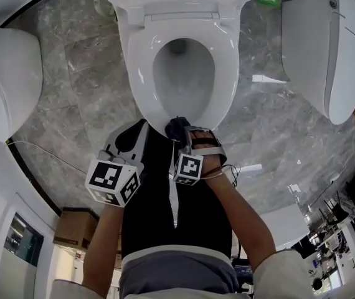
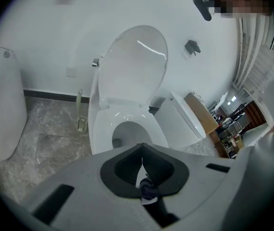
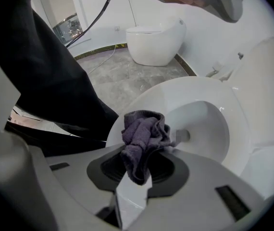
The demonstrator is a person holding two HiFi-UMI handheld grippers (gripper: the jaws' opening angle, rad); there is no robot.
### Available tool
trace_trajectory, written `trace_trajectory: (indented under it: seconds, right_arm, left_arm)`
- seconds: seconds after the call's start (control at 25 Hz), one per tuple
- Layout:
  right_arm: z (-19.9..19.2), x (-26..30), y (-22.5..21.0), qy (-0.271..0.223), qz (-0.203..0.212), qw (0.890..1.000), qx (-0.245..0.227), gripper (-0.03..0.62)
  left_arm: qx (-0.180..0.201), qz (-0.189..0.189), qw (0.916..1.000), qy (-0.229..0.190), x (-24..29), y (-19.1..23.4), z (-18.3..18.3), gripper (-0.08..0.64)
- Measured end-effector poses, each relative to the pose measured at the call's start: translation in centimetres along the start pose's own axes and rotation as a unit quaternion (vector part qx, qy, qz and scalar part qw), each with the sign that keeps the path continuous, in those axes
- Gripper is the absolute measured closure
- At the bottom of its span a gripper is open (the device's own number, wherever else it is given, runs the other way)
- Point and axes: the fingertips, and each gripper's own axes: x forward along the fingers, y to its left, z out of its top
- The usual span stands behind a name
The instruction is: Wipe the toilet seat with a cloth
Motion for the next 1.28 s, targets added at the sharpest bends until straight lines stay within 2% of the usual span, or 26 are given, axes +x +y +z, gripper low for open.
trace_trajectory:
  seconds: [0.32,0.8,1.28]
  right_arm:
    - [-3.3,-1.5,0.2,-0.028,-0.007,0.999,0.03,0.503]
    - [-8.0,-2.8,-1.9,-0.079,0.007,0.995,0.064,0.503]
    - [-11.2,-3.3,-6.6,-0.1,0.007,0.993,0.057,0.503]
  left_arm:
    - [0.018,-0.001,0.9998,0.007,1.7,-2.3,0.5,0.551]
    - [0.019,0.003,0.9997,0.014,3.3,-5.0,0.7,0.551]
    - [0.01,0.014,0.9998,0.011,4.6,-6.3,1.8,0.551]
